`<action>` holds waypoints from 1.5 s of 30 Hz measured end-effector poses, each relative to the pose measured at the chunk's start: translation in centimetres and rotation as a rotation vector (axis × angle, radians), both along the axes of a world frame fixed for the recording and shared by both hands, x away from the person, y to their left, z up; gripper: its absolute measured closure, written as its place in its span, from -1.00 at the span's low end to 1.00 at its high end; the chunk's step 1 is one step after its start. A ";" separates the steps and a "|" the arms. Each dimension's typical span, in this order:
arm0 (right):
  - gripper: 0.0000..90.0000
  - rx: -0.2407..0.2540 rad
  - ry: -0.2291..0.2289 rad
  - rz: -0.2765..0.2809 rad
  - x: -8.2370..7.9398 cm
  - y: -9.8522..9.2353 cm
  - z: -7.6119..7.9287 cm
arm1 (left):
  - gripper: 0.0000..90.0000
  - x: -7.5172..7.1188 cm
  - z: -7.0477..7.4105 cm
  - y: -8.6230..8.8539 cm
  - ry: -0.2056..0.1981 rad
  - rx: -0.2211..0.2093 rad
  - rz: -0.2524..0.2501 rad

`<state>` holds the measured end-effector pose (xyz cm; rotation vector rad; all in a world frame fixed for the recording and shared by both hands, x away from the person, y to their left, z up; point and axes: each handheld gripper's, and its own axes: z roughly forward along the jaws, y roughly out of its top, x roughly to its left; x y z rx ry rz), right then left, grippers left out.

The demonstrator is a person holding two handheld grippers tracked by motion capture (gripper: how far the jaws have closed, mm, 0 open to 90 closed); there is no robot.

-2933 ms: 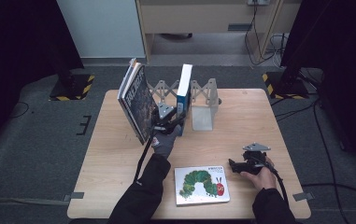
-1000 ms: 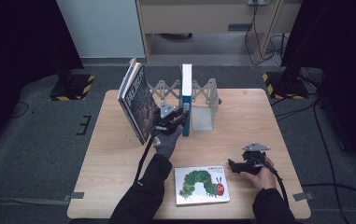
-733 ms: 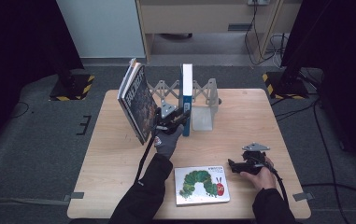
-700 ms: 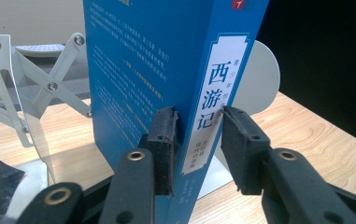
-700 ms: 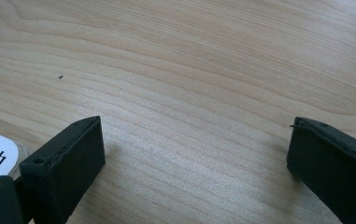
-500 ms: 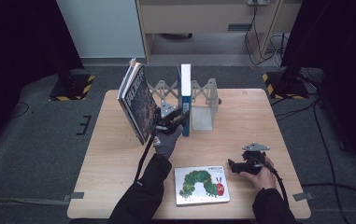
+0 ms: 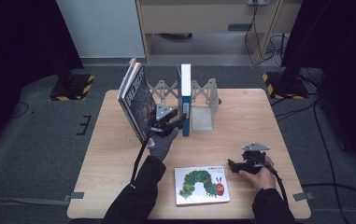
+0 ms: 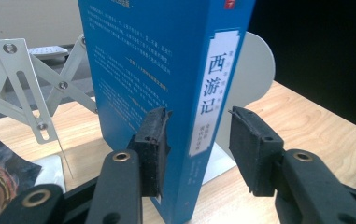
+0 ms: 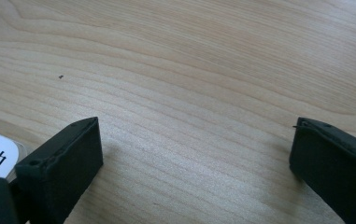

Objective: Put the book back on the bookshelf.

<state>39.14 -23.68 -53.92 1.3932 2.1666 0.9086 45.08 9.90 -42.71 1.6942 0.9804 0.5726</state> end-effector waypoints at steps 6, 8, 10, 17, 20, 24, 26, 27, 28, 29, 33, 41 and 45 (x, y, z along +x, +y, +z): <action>-0.97 -0.002 0.005 -0.011 0.2 0.0 0.0 | 0.14 -1.3 0.5 0.8 -0.001 0.040 -0.017; -0.97 -0.004 0.005 -0.011 0.2 0.0 0.0 | 0.12 -1.7 0.7 1.1 -0.003 0.064 -0.018; -0.93 -0.004 0.000 -0.022 0.1 0.0 0.0 | 0.10 -2.2 0.9 1.4 -0.002 0.087 -0.025; -0.64 -0.013 0.003 -0.032 0.0 -0.1 0.5 | 0.01 -4.8 1.7 3.2 0.018 0.115 -0.073; -0.62 -0.013 0.004 -0.017 -0.2 0.1 0.8 | -0.01 -5.7 1.5 4.2 0.027 0.127 -0.060; -0.58 0.002 -0.011 0.002 -0.6 0.4 1.3 | -0.05 -7.0 0.8 5.0 0.050 0.157 -0.069; -0.55 0.010 -0.018 0.015 -0.9 0.6 1.7 | -0.07 -7.6 0.3 5.2 0.080 0.155 -0.085; -0.55 0.008 -0.024 0.022 -1.0 0.6 1.8 | -0.07 -7.9 -0.1 5.4 0.094 0.157 -0.094; -0.54 0.013 -0.024 0.027 -1.1 0.7 1.9 | -0.08 -8.4 -0.5 5.5 0.113 0.160 -0.104; -0.53 0.015 -0.032 0.035 -1.3 0.8 2.1 | -0.08 -8.6 -0.8 5.6 0.123 0.164 -0.110; -0.51 0.049 -0.030 0.059 -2.0 1.2 2.7 | -0.10 -10.1 -2.2 6.2 0.150 0.167 -0.118; -0.44 0.104 -0.043 0.097 -3.5 1.8 3.8 | -0.16 -11.3 -4.3 6.1 0.208 0.187 -0.124; -0.36 0.142 -0.010 0.104 -4.4 1.5 3.9 | -0.17 -11.5 -5.6 5.7 0.257 0.205 -0.145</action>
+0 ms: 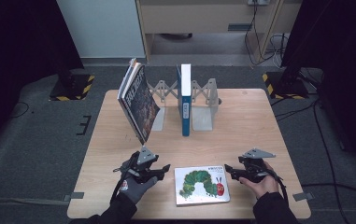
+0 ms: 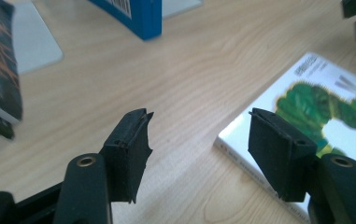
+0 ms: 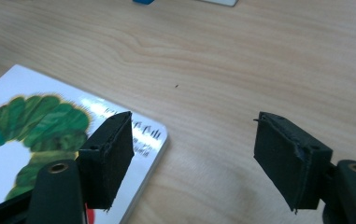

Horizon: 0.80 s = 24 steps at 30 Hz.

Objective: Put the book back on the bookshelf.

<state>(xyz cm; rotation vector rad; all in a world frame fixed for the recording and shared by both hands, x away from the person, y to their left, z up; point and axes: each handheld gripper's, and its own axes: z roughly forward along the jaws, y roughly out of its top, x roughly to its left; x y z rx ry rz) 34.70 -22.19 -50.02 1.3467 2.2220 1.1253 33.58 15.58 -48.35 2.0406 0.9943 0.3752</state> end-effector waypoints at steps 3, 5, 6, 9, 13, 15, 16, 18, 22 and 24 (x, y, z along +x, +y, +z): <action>-0.35 0.023 0.021 0.003 -0.7 0.0 -0.2 | -0.17 0.1 -0.7 -0.5 0.043 -0.012 -0.021; -0.34 0.034 0.029 0.009 -0.9 0.2 -0.2 | -0.18 0.1 -0.8 -1.0 0.032 -0.001 -0.035; -0.33 0.041 0.037 0.012 -1.0 0.4 -0.2 | -0.18 0.1 -0.9 -1.1 0.028 0.005 -0.043; -0.32 0.048 0.046 0.025 -1.1 0.8 -0.3 | -0.18 0.1 -1.3 -1.6 0.041 0.017 -0.059; -0.28 0.066 0.086 0.043 -1.2 1.7 -0.8 | -0.20 0.0 -1.9 -2.4 0.067 0.017 -0.074; -0.27 0.078 0.111 0.050 -1.3 1.9 -1.1 | -0.21 0.0 -2.3 -2.8 0.078 0.025 -0.083; -0.27 0.084 0.117 0.051 -1.3 2.0 -1.2 | -0.21 0.0 -2.4 -2.9 0.083 0.029 -0.086; -0.25 0.097 0.135 0.052 -1.5 2.2 -1.4 | -0.21 -0.1 -2.7 -3.1 0.096 0.034 -0.092; -0.25 0.115 0.166 0.057 -1.8 2.3 -1.8 | -0.21 -0.1 -3.2 -3.3 0.119 0.044 -0.098; -0.25 0.119 0.171 0.052 -1.8 2.3 -2.0 | -0.22 -0.2 -3.4 -3.4 0.127 0.037 -0.103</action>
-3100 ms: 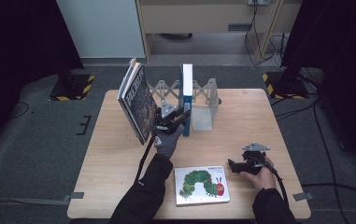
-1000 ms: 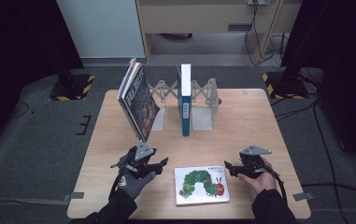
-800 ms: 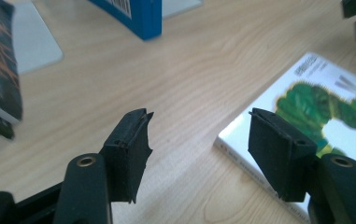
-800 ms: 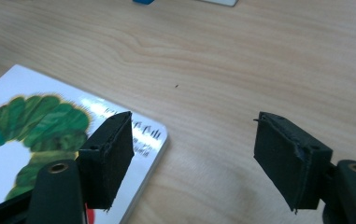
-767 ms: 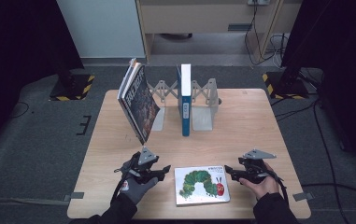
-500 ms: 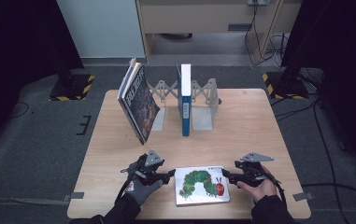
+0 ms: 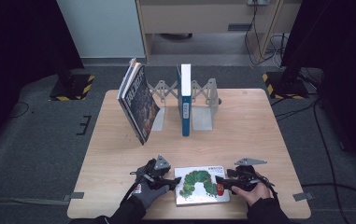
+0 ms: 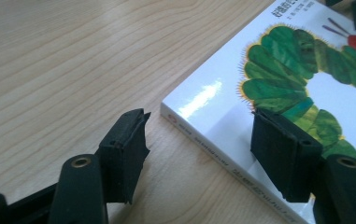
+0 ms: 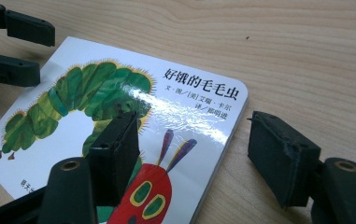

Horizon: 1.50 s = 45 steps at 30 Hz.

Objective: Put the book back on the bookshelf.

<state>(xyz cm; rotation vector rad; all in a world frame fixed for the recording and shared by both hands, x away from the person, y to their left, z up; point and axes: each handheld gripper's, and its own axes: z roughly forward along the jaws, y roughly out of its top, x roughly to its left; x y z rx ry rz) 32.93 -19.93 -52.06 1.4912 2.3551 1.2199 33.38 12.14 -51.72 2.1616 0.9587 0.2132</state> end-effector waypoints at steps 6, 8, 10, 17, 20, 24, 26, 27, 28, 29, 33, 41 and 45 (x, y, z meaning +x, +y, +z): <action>-0.23 0.021 0.035 0.005 0.0 0.2 -0.3 | -0.20 -0.2 -0.1 -0.3 0.018 -0.021 -0.010; -0.22 0.030 0.041 0.011 0.1 0.3 -0.4 | -0.20 -0.2 -0.2 -0.5 0.021 -0.027 -0.015; -0.23 0.041 0.041 0.012 0.1 0.3 -0.5 | -0.21 -0.2 -0.3 -0.6 0.024 -0.033 -0.016; -0.20 0.068 0.060 -0.007 0.2 0.2 -0.3 | -0.24 -0.2 -0.5 -0.8 0.037 -0.056 -0.017; -0.18 0.077 0.057 -0.011 0.1 0.0 -0.1 | -0.24 -0.2 -0.5 -0.7 0.042 -0.062 -0.017; -0.18 0.084 0.049 -0.008 0.2 -0.1 0.1 | -0.26 -0.2 -0.5 -0.7 0.046 -0.067 -0.020; -0.17 0.091 0.049 -0.008 0.2 -0.2 0.3 | -0.28 -0.1 -0.6 -0.7 0.047 -0.070 -0.021; -0.16 0.091 0.044 -0.006 0.2 -0.2 0.4 | -0.29 -0.1 -0.5 -0.7 0.048 -0.071 -0.021; -0.15 0.102 0.046 -0.010 0.2 -0.2 0.5 | -0.30 -0.1 -0.6 -0.7 0.049 -0.074 -0.019; -0.15 0.111 0.039 -0.012 0.2 -0.3 0.6 | -0.30 -0.1 -0.6 -0.6 0.051 -0.076 -0.018; -0.15 0.146 0.016 -0.016 0.2 -0.3 1.1 | -0.31 -0.1 -0.5 -0.5 0.057 -0.087 -0.014; -0.11 0.240 -0.044 -0.030 0.3 -0.4 2.2 | -0.35 0.1 -0.4 -0.2 0.066 -0.110 -0.005; -0.10 0.290 -0.060 -0.041 0.3 -0.3 2.6 | -0.36 0.2 -0.5 -0.1 0.071 -0.121 -0.006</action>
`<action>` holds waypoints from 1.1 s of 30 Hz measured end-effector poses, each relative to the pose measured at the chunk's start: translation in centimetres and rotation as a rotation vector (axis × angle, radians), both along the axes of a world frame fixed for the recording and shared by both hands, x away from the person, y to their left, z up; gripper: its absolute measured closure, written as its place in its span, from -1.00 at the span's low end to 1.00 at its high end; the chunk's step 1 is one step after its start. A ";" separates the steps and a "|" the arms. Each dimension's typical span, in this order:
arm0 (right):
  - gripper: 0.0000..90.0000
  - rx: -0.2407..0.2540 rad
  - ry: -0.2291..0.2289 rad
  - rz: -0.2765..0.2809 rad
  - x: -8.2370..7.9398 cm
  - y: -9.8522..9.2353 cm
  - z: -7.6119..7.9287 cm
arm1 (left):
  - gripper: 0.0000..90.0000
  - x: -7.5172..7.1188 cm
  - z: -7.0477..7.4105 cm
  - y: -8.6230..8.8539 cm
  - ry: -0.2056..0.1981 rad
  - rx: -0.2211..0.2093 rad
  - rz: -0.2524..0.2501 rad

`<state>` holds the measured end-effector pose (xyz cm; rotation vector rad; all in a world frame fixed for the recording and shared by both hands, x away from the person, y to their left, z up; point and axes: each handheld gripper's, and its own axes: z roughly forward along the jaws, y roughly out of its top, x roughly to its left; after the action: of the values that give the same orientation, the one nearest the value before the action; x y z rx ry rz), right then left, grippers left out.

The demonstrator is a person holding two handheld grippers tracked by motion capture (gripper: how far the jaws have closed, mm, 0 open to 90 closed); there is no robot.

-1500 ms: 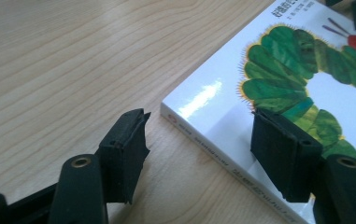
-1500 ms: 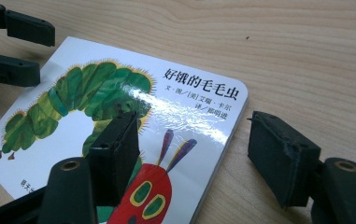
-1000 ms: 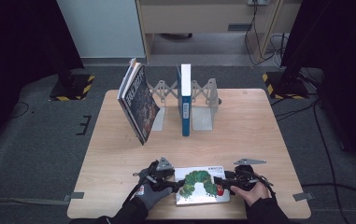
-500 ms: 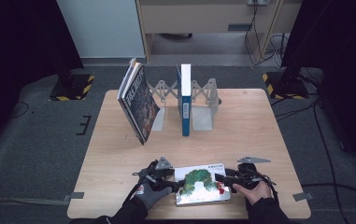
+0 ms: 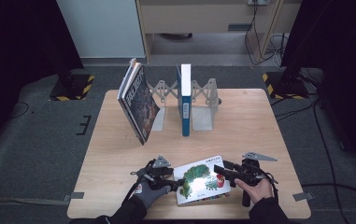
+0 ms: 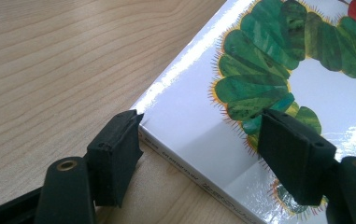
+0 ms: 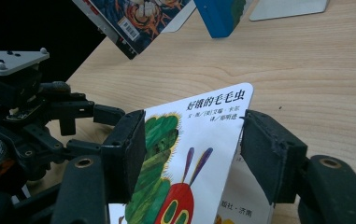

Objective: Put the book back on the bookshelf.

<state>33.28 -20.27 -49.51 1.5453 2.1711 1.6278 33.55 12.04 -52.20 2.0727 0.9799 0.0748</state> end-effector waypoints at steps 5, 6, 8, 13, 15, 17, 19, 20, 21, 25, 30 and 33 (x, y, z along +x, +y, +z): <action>-0.10 0.002 0.008 -0.005 0.0 0.0 -0.1 | -0.37 0.0 0.0 0.0 -0.003 0.001 0.000; -0.10 0.006 0.009 -0.007 0.0 0.0 -0.1 | -0.37 0.0 0.0 0.0 -0.004 0.001 0.000; -0.10 0.005 0.011 -0.010 0.0 0.0 -0.2 | -0.38 0.0 0.0 0.0 -0.003 0.001 -0.001; -0.05 0.038 0.020 -0.015 0.1 -0.1 0.0 | -0.39 0.1 0.0 0.0 0.000 -0.005 -0.004; -0.03 0.095 0.007 -0.021 0.2 -0.1 0.3 | -0.41 0.2 0.0 0.1 0.003 -0.013 -0.005; -0.03 0.111 -0.009 -0.019 0.3 0.0 0.6 | -0.41 0.2 0.1 0.2 0.002 -0.016 -0.004; -0.03 0.117 -0.001 -0.023 0.5 0.2 0.7 | -0.42 0.2 0.1 0.1 0.000 -0.015 -0.003; -0.04 0.111 -0.003 -0.027 0.5 0.2 0.6 | -0.42 0.2 0.1 0.1 -0.002 -0.013 -0.004; -0.04 0.110 0.002 -0.031 0.5 0.2 0.5 | -0.42 0.2 0.1 0.1 -0.005 -0.009 -0.006; -0.04 0.114 0.014 -0.052 0.4 0.2 0.2 | -0.43 0.1 0.0 0.1 -0.009 -0.008 -0.005; 0.03 0.074 0.039 -0.040 0.3 0.3 0.1 | -0.43 0.1 0.0 0.0 -0.012 -0.006 -0.004; 0.01 0.016 0.102 0.037 0.2 1.3 -0.7 | -0.43 0.0 0.0 0.0 -0.016 -0.003 -0.006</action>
<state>33.44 -19.00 -50.20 1.6378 2.2550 1.6142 33.60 12.01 -52.20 2.0689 0.9631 0.0865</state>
